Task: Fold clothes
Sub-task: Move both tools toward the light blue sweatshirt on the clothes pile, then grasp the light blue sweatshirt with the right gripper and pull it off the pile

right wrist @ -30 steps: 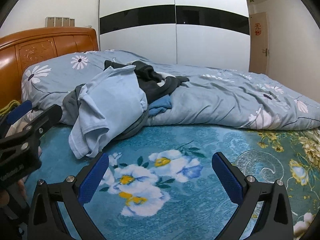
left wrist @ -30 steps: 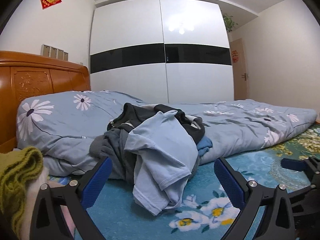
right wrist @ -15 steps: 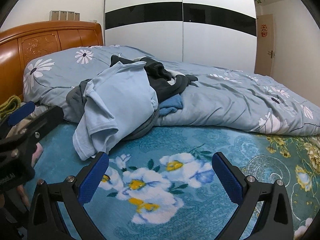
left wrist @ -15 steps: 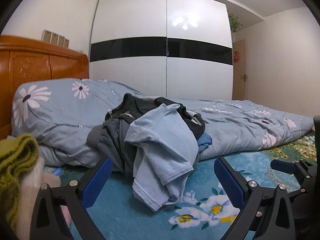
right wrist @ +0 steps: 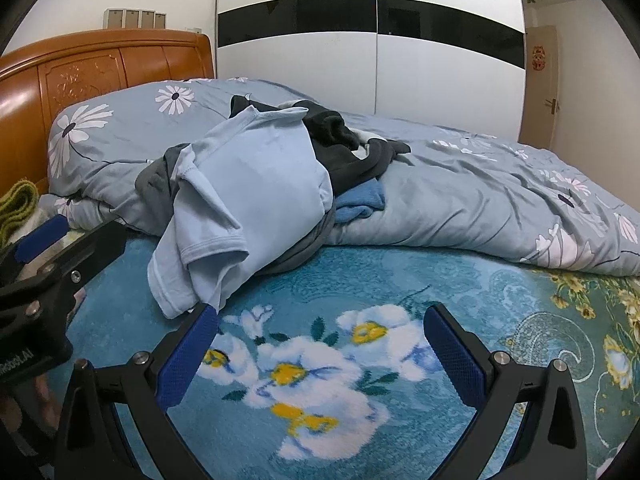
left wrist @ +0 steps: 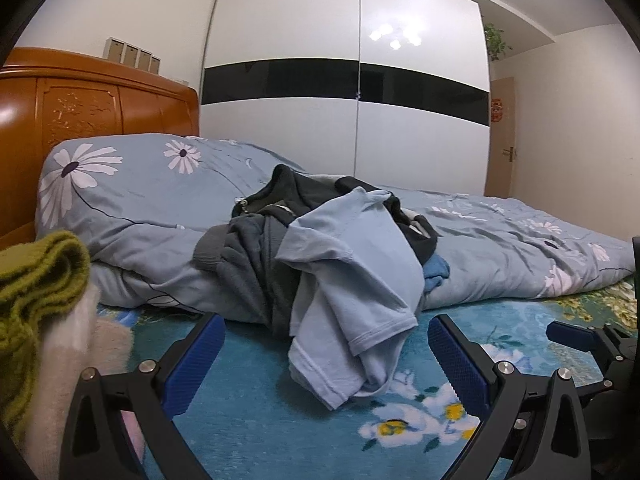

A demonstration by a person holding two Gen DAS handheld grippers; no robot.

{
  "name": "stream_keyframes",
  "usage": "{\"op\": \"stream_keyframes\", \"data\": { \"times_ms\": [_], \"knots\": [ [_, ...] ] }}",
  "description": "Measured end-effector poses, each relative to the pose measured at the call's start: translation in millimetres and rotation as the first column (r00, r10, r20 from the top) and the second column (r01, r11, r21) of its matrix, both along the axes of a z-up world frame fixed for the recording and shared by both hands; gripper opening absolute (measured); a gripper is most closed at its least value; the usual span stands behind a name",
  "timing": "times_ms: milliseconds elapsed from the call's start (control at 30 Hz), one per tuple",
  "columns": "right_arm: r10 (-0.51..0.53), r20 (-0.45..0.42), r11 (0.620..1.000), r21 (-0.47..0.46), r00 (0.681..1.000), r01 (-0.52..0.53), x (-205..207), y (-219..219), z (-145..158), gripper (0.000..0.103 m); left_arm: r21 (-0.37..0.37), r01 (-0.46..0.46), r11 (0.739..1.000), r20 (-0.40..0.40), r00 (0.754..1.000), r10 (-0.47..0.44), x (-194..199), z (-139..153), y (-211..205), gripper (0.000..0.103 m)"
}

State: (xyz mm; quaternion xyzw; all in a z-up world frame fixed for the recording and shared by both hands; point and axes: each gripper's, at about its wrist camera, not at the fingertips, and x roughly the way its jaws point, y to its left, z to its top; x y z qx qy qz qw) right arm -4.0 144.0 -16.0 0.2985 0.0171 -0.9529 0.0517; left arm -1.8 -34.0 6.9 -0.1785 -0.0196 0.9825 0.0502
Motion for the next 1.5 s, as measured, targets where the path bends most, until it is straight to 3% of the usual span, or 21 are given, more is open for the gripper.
{"op": "stream_keyframes", "data": {
  "times_ms": [333,400,467,600,633,700,733,767,867,1000,1200,1267,1367,1500],
  "knots": [
    [0.028,0.028,0.999,-0.030,0.999,-0.027,-24.3,-6.2,-5.0,0.102,0.034,-0.016,0.999,0.008,1.000,0.016,-1.4,-3.1,-8.5,0.103],
    [0.057,0.042,0.997,-0.049,0.997,-0.055,-38.9,-14.0,-5.6,0.098,0.052,-0.019,0.998,0.011,1.000,0.018,-1.6,-3.1,-13.1,0.103],
    [0.106,0.062,0.991,-0.088,0.992,-0.101,-55.4,-24.4,-6.1,0.085,0.055,-0.030,0.998,0.012,0.999,0.030,-1.5,-2.8,-16.2,0.103],
    [0.177,0.080,0.972,-0.174,0.981,-0.161,-81.1,-39.2,-8.4,0.076,0.038,-0.042,0.998,0.002,0.999,0.042,0.7,-0.2,-19.5,0.103],
    [0.189,0.083,0.967,-0.189,0.978,-0.171,-86.5,-43.0,-9.0,0.069,0.037,-0.043,0.998,0.000,0.999,0.043,1.1,0.4,-20.4,0.103],
    [0.199,0.108,0.961,-0.219,0.974,-0.172,-95.7,-47.2,-10.8,0.044,0.036,-0.044,0.998,-0.002,0.999,0.044,1.3,1.2,-21.4,0.103],
    [0.195,0.128,0.957,-0.244,0.972,-0.160,-99.1,-46.8,-11.8,0.022,0.035,-0.043,0.998,-0.002,0.999,0.043,1.4,1.4,-21.5,0.103],
    [0.195,0.137,0.950,-0.273,0.971,-0.152,-99.7,-43.7,-10.8,0.011,0.034,-0.042,0.999,-0.002,0.999,0.042,1.5,1.5,-21.2,0.103],
    [0.194,0.120,0.921,-0.364,0.974,-0.139,-88.6,-23.6,1.7,0.008,0.029,-0.029,0.999,-0.005,1.000,0.029,2.4,3.1,-18.9,0.103],
    [0.147,0.042,0.911,-0.396,0.988,-0.119,-49.7,18.9,41.5,0.007,0.015,0.010,1.000,-0.037,0.999,-0.009,9.8,12.3,-9.5,0.103],
    [0.078,0.006,0.943,-0.326,0.997,-0.072,20.5,67.6,82.1,0.007,-0.087,0.110,0.990,-0.109,0.987,-0.120,34.7,33.9,30.3,0.103],
    [0.065,0.028,0.950,-0.308,0.997,-0.053,43.6,76.7,80.9,0.007,-0.164,0.145,0.976,-0.126,0.978,-0.167,49.5,36.4,53.6,0.103],
    [0.052,0.056,0.958,-0.286,0.997,-0.034,77.3,91.1,77.7,0.007,-0.244,0.210,0.947,-0.085,0.968,-0.237,73.0,30.1,83.0,0.103],
    [0.047,0.101,0.962,-0.272,0.994,-0.018,123.2,109.2,68.3,0.007,-0.250,0.369,0.895,-0.002,0.924,-0.382,107.4,15.7,112.5,0.103]
  ]
}}
